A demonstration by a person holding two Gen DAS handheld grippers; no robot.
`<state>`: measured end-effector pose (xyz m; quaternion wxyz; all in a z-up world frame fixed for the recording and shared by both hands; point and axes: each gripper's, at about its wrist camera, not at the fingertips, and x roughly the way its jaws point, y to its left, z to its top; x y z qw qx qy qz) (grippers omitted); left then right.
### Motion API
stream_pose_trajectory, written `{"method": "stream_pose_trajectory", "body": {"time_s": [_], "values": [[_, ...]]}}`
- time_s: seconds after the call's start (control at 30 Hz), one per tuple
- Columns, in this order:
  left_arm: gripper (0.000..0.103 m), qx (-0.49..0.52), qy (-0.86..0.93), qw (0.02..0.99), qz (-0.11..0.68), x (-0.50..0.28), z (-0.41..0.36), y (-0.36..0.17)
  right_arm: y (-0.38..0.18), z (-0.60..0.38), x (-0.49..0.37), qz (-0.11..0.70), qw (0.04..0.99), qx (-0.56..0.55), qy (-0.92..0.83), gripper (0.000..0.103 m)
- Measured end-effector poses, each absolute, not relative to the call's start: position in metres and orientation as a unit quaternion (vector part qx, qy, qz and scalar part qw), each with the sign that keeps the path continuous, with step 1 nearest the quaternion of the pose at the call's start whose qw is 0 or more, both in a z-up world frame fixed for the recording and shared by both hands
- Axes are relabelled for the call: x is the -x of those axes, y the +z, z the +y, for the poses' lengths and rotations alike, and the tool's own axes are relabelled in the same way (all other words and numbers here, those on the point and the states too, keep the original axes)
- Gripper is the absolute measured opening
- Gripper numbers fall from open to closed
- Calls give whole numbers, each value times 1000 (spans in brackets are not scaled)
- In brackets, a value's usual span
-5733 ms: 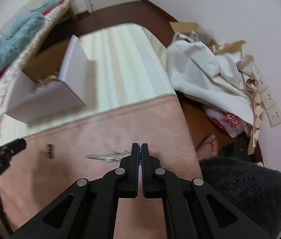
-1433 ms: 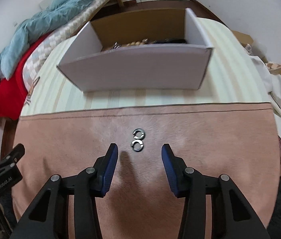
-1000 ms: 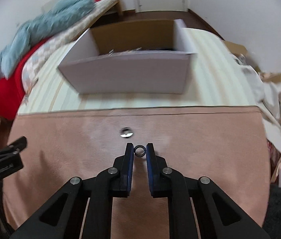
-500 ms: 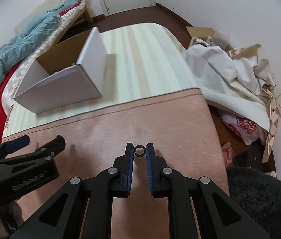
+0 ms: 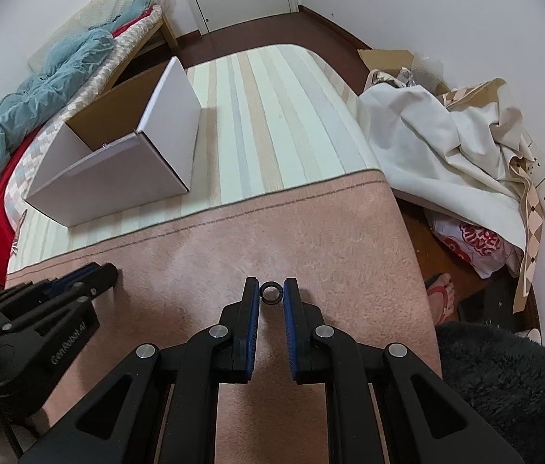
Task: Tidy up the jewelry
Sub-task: 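Grasp the other black ring with the left gripper while the right holds its ring, then carry both black rings into the white box and open both grippers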
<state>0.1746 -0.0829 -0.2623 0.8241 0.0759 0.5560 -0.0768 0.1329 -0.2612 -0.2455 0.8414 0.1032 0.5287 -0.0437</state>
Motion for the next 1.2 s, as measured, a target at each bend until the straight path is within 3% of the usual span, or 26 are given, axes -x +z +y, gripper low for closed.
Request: {"method": "stream_pose_trajectory", "body": {"time_s": [0.73, 1.2], "values": [[10, -42, -63, 895, 439, -187, -41, -137, -157, -223, -178, 442, 890, -105, 33, 13], [11, 19, -88, 850, 519, -279, -16, -161, -175, -206, -300, 499, 842, -166, 115, 13]]}}
